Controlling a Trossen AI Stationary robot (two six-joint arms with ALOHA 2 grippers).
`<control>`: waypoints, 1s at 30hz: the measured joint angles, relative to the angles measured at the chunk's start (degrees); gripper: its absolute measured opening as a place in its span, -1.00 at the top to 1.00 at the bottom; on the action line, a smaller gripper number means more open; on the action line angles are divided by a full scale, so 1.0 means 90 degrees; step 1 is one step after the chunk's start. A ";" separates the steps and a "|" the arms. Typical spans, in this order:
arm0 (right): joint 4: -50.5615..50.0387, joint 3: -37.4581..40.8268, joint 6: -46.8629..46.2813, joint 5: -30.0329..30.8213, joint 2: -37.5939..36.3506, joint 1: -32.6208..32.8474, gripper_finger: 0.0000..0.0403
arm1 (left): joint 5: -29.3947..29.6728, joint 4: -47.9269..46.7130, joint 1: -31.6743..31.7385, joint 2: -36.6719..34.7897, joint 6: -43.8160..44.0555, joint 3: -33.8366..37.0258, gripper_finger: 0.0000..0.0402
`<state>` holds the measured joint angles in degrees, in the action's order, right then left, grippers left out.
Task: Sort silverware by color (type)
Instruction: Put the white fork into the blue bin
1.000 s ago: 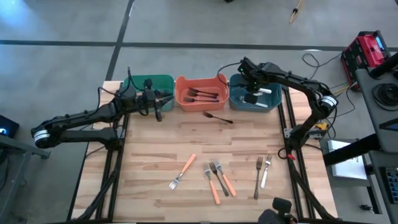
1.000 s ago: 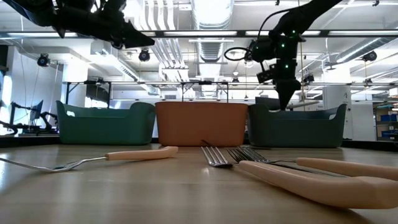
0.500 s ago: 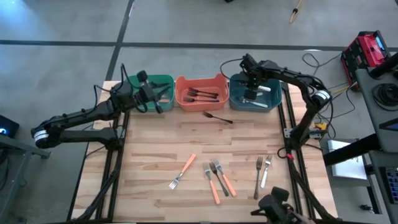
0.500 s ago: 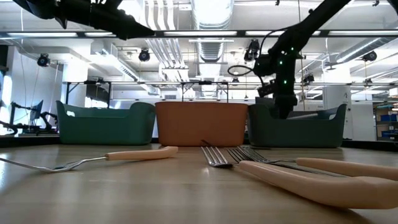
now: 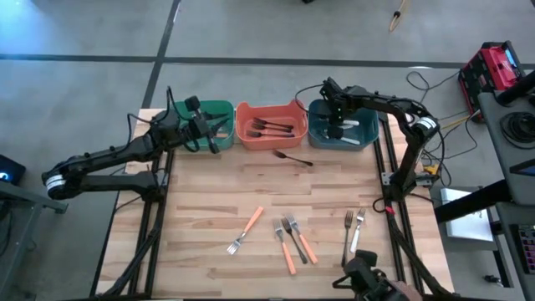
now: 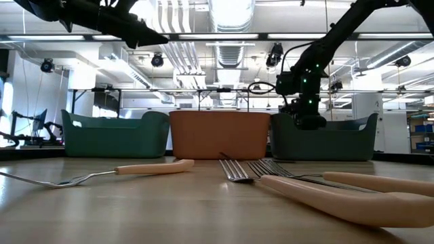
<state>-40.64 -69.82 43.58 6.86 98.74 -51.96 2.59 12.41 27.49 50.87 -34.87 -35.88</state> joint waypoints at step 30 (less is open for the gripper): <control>0.0578 0.0320 -0.0027 -0.0625 -0.0016 -0.0231 0.94 | -0.0002 -0.0003 0.0000 0.0000 0.0267 0.0002 0.81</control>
<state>-35.43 -66.94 43.33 1.23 98.59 -54.04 2.57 12.38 27.49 50.87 -32.47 -35.86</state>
